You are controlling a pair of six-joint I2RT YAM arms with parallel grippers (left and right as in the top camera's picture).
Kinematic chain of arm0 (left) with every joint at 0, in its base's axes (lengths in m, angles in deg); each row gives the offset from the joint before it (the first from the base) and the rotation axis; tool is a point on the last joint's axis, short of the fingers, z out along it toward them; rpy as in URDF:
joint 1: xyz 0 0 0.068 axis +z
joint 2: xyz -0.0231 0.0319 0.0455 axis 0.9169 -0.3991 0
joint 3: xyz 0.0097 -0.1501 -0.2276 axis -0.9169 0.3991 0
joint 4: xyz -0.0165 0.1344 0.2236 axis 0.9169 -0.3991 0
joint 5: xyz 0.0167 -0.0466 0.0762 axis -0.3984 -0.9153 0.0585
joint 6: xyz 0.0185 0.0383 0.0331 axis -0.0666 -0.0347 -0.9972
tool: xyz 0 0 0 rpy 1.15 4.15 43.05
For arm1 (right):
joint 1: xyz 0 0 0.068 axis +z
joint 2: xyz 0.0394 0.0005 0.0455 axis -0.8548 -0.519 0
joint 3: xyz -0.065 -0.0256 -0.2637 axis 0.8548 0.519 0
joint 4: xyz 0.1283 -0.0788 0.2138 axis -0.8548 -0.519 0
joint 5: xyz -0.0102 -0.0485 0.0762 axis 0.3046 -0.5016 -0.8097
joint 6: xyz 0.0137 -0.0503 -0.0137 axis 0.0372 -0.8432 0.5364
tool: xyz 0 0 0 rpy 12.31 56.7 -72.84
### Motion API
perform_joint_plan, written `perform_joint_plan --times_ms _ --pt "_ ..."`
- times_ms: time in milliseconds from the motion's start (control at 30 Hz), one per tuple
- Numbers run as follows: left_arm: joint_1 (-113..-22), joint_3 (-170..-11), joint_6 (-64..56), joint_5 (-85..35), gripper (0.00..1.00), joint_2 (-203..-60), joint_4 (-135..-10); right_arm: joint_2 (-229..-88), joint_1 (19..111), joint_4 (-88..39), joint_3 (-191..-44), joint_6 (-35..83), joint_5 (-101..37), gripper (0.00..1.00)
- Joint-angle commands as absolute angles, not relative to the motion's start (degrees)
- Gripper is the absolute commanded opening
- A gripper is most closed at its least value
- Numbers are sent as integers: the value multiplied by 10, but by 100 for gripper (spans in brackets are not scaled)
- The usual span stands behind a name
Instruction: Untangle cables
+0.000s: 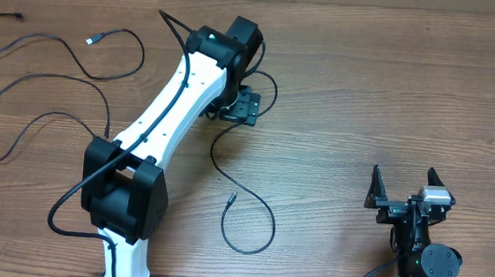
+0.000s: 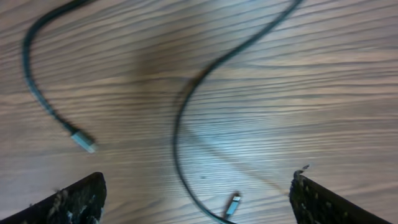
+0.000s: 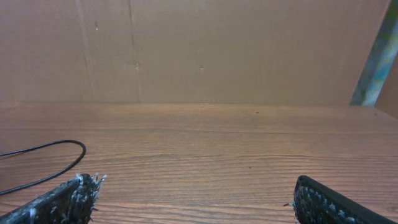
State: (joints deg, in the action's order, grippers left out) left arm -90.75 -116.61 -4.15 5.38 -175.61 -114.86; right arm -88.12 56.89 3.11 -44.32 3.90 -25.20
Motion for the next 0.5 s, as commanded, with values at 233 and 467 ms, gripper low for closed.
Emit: perform_joint_plan --times_ms 233,467 --pt "-893 -1170 -78 35 90 -1865 -1173 -876 568 34 -437 41 -253 100" --pt "-892 -1170 -64 27 64 -1918 -1183 -876 568 34 -437 41 -253 100"
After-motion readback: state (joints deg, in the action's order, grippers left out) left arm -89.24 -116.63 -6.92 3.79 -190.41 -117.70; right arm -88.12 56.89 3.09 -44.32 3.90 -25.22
